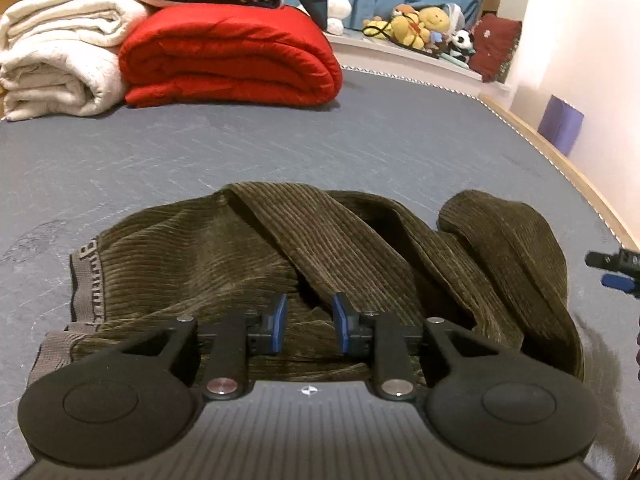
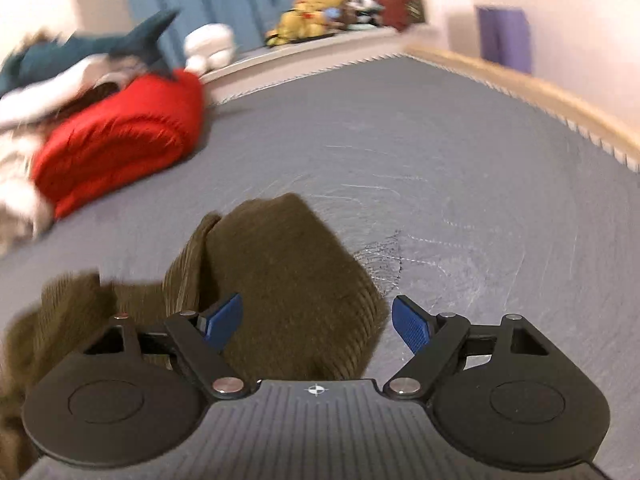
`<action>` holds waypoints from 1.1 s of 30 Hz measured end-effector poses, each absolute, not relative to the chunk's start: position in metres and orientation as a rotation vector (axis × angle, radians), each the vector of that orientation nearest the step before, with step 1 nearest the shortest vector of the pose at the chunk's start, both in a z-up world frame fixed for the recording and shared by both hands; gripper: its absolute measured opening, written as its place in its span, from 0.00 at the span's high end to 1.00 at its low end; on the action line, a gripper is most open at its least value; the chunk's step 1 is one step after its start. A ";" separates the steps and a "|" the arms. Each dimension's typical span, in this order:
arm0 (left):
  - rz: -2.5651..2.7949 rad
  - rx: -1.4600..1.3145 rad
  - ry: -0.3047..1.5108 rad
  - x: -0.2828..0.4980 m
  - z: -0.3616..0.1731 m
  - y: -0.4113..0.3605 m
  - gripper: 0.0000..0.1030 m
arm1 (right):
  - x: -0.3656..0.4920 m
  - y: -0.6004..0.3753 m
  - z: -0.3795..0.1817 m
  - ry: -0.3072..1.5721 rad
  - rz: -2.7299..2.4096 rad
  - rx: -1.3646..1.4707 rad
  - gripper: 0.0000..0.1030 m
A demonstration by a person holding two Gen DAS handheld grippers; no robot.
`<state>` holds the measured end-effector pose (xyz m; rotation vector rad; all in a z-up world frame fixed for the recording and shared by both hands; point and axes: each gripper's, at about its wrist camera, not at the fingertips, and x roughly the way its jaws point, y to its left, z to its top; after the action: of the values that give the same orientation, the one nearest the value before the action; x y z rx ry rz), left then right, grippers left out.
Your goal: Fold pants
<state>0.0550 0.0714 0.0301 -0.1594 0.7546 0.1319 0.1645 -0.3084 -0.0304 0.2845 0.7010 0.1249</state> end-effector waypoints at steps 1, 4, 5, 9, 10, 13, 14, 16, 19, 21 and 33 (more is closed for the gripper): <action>0.129 -0.153 0.761 0.056 0.028 0.069 0.73 | 0.168 -0.310 -0.033 0.711 0.140 0.295 0.19; 0.120 -0.145 0.774 0.059 0.021 0.064 0.72 | 0.176 -0.309 -0.045 0.748 0.175 0.291 0.19; 0.120 -0.143 0.777 0.060 0.020 0.063 0.71 | 0.178 -0.306 -0.050 0.764 0.188 0.287 0.19; 0.117 -0.148 0.785 0.063 0.017 0.063 0.60 | 0.181 -0.292 -0.057 0.812 0.245 0.283 0.19; 0.116 -0.147 0.788 0.064 0.017 0.062 0.60 | 0.180 -0.289 -0.055 0.812 0.259 0.280 0.19; 0.106 -0.140 0.798 0.065 0.016 0.061 0.54 | 0.174 -0.274 -0.049 0.798 0.322 0.260 0.18; 0.104 -0.137 0.799 0.065 0.016 0.061 0.52 | 0.173 -0.269 -0.047 0.791 0.340 0.252 0.17; 0.101 -0.133 0.801 0.065 0.015 0.062 0.52 | 0.171 -0.257 -0.044 0.781 0.377 0.234 0.16; 0.104 -0.139 0.803 0.062 0.014 0.063 0.51 | 0.168 -0.242 -0.042 0.777 0.419 0.205 0.16; 0.107 -0.142 0.804 0.060 0.014 0.065 0.49 | 0.165 -0.235 -0.042 0.774 0.431 0.179 0.16; 0.110 -0.146 0.803 0.051 0.017 0.071 0.41 | 0.149 -0.202 -0.048 0.775 0.470 0.011 0.18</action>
<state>0.0513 0.0709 0.0172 -0.1457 0.8033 0.1099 0.1488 -0.2021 -0.0478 0.0111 0.7755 0.4703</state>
